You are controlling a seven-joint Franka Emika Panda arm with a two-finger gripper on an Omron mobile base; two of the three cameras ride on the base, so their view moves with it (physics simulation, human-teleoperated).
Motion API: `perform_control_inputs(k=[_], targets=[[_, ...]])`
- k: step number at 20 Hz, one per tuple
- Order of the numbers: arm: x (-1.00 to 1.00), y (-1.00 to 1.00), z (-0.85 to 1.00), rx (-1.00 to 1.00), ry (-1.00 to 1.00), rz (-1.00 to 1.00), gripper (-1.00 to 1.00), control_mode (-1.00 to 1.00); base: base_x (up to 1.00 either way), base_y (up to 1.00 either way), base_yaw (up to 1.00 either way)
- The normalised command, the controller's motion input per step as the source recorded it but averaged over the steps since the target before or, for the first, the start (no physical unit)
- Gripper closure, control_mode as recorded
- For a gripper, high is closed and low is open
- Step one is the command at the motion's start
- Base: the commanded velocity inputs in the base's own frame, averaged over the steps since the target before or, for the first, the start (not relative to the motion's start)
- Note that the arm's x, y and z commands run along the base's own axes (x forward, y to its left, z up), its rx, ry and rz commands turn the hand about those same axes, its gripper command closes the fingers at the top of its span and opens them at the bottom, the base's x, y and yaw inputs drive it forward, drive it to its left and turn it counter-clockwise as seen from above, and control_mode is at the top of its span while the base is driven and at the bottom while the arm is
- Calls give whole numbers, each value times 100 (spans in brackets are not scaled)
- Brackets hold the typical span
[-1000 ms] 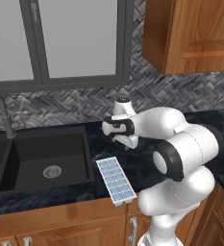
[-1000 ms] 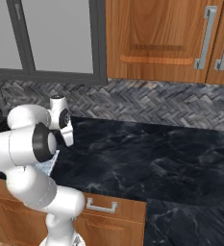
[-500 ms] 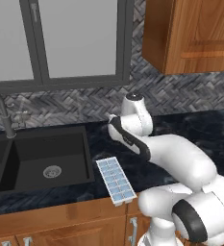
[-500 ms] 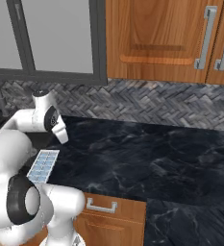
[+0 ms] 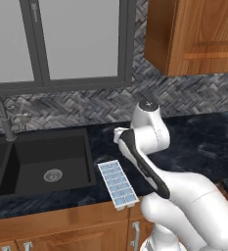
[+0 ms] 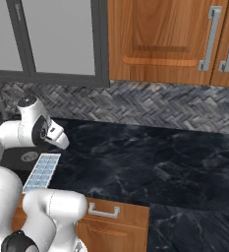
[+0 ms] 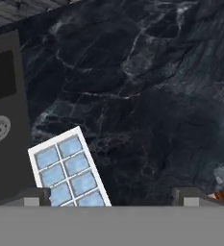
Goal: The ice cube tray has been filled with water. Take the tray and place it in the freezer to make ice. Close the freezer door after placing the tray.
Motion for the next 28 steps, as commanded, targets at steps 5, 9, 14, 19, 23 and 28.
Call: perform_control_inputs(k=[5, 9, 14, 19, 23, 28], targets=[[-23, 29, 19, -44, 10, 30, -100, -100, 0, 0, 0], [-18, 44, 10, -43, 2, 20, -100, -100, 0, 0, 0], [-31, 23, 2, -35, 0, 14, -100, -100, 0, 0, 0], [-34, 15, 0, -27, 1, 10, -100, -100, 0, 0, 0], [-25, 12, -1, -26, 3, 6, -100, -100, 0, 0, 0], [-17, 12, -3, -25, 1, 0, -100, -100, 0, 0, 0]])
